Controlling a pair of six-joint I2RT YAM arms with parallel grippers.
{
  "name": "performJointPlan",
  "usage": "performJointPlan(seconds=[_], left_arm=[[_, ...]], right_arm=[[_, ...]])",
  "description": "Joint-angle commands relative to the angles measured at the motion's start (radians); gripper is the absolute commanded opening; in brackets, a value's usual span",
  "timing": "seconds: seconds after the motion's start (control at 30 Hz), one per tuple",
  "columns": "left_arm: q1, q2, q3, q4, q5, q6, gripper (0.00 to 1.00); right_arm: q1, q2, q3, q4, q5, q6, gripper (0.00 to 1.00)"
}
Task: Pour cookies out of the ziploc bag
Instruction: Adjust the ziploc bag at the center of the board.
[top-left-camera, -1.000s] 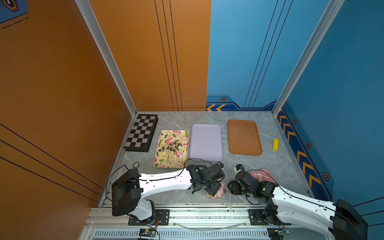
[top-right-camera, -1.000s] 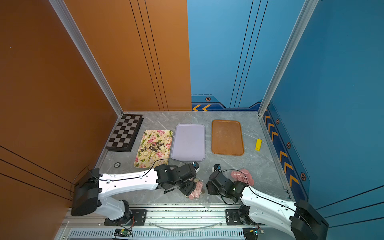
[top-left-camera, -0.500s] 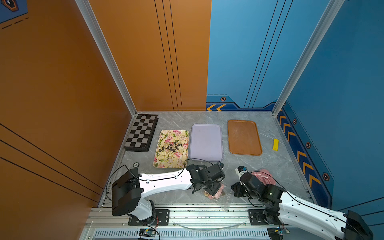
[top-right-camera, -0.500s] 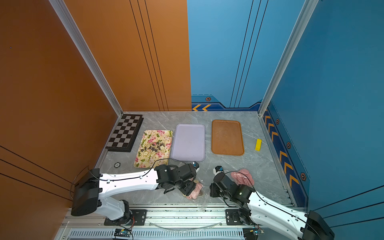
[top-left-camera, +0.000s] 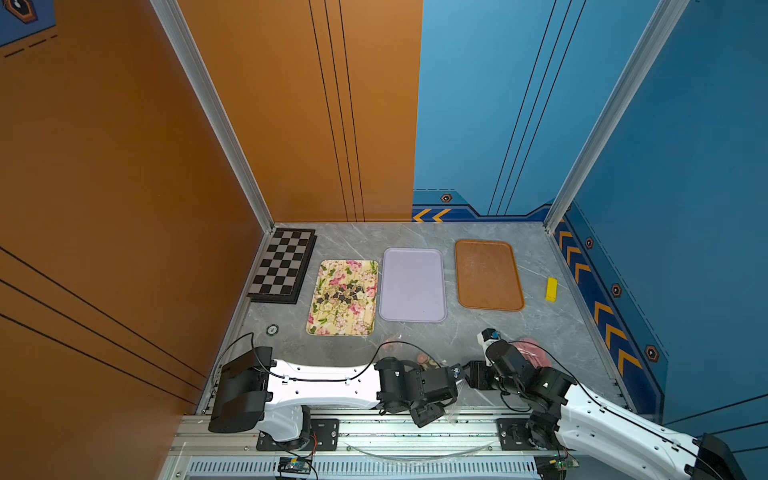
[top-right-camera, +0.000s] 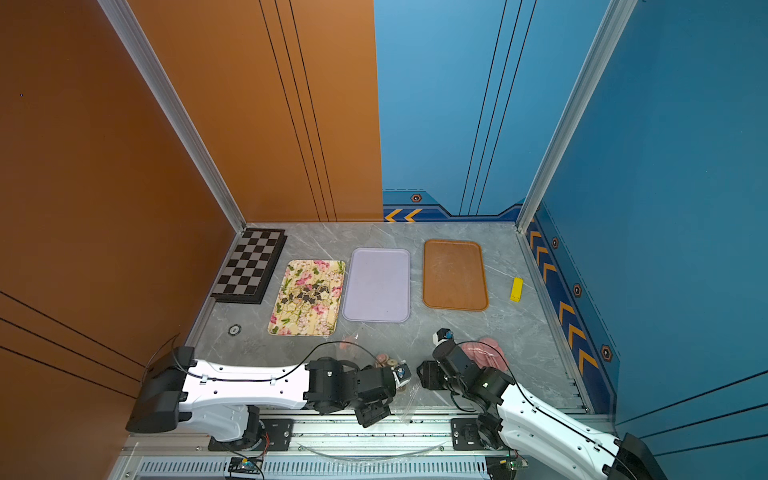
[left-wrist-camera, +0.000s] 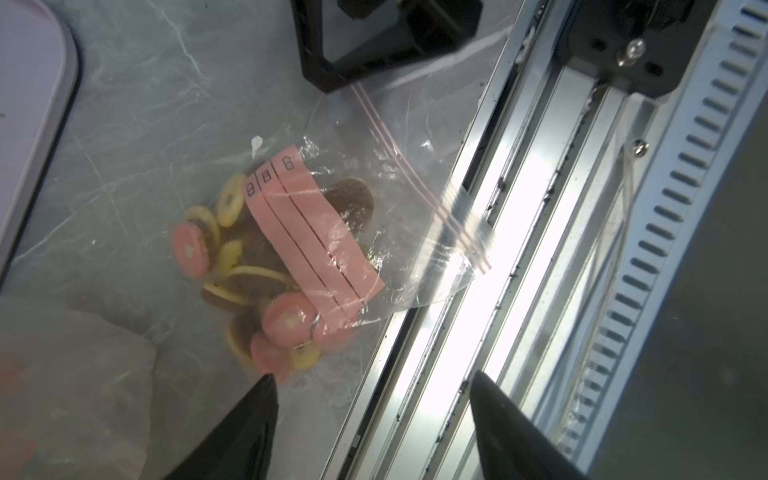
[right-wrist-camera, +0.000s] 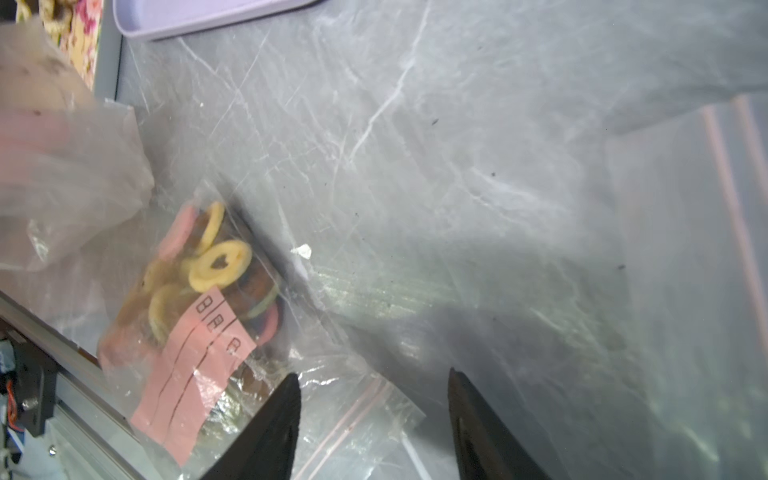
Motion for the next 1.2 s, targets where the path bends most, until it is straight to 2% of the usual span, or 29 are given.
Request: performJointPlan(seconds=[0.0, 0.07, 0.17, 0.33, 0.57, 0.8, 1.17], left_arm=[[-0.03, 0.003, -0.008, -0.045, -0.218, 0.133, 0.73], [-0.08, 0.04, 0.012, -0.043, -0.306, 0.212, 0.73], [-0.14, 0.106, 0.053, -0.026, -0.412, 0.322, 0.73], [-0.207, 0.151, 0.056, 0.028, -0.455, 0.475, 0.74], [-0.246, 0.166, 0.048, 0.069, -0.401, 0.625, 0.72], [-0.254, 0.168, 0.037, 0.116, -0.277, 0.666, 0.7], [-0.211, 0.207, -0.024, 0.206, -0.184, 0.728, 0.67]], right_arm=[[-0.057, -0.01, 0.044, -0.029, -0.083, -0.037, 0.68], [-0.125, -0.005, 0.054, -0.022, -0.129, -0.058, 0.75], [-0.212, 0.018, 0.078, -0.02, -0.22, -0.106, 0.78], [-0.349, 0.046, 0.107, -0.011, -0.348, -0.174, 0.78], [-0.444, 0.091, 0.133, 0.005, -0.422, -0.222, 0.78], [-0.471, 0.123, 0.148, 0.015, -0.445, -0.24, 0.78], [-0.472, 0.112, 0.15, 0.012, -0.451, -0.232, 0.79]])
